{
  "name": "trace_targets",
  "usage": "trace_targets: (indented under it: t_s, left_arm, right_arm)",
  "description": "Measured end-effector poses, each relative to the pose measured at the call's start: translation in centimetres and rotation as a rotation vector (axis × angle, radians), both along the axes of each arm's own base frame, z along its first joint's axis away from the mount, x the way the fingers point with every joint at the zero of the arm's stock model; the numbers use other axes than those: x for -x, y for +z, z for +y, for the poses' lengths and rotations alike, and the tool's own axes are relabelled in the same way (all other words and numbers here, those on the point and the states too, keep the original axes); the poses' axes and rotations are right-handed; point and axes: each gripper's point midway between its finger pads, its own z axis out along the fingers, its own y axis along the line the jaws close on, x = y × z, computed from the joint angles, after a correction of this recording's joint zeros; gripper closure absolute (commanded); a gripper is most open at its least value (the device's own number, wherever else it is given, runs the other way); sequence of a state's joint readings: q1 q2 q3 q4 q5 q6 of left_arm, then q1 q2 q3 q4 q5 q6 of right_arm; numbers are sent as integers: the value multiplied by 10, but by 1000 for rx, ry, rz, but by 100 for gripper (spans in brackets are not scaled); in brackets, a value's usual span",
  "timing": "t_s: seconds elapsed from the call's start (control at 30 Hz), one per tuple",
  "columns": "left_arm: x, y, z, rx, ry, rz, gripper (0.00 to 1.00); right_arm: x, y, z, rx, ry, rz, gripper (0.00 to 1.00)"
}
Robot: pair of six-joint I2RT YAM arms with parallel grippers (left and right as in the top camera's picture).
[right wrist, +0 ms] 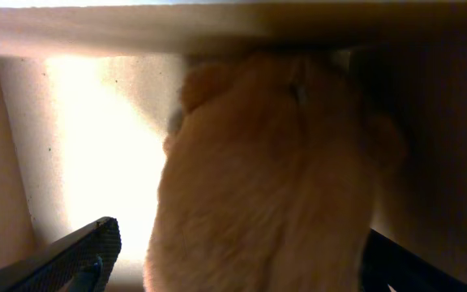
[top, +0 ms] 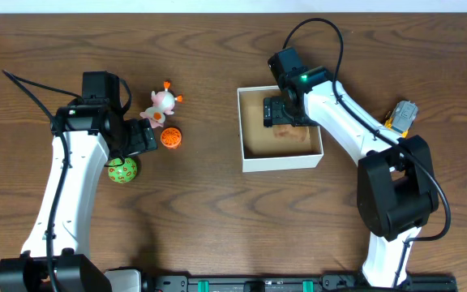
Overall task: Pack container
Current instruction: 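Carry the bear into the white box and release it, then move the right gripper to the blue-yellow toy truck and grasp it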
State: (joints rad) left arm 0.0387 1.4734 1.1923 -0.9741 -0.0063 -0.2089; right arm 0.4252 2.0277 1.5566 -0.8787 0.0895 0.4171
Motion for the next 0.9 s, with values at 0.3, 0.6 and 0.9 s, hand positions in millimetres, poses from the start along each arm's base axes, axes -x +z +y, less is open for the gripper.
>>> trace_targets:
  t_s: [0.3, 0.6, 0.9]
  left_arm:
    - [0, 0, 0, 0, 0, 0, 2]
    - [0, 0, 0, 0, 0, 0, 2]
    - [0, 0, 0, 0, 0, 1, 2]
  right_arm:
    - [-6, 72, 3, -72, 12, -165, 13]
    - [14, 180, -67, -18, -93, -385, 7]
    - [15, 141, -223, 85, -501, -230, 16]
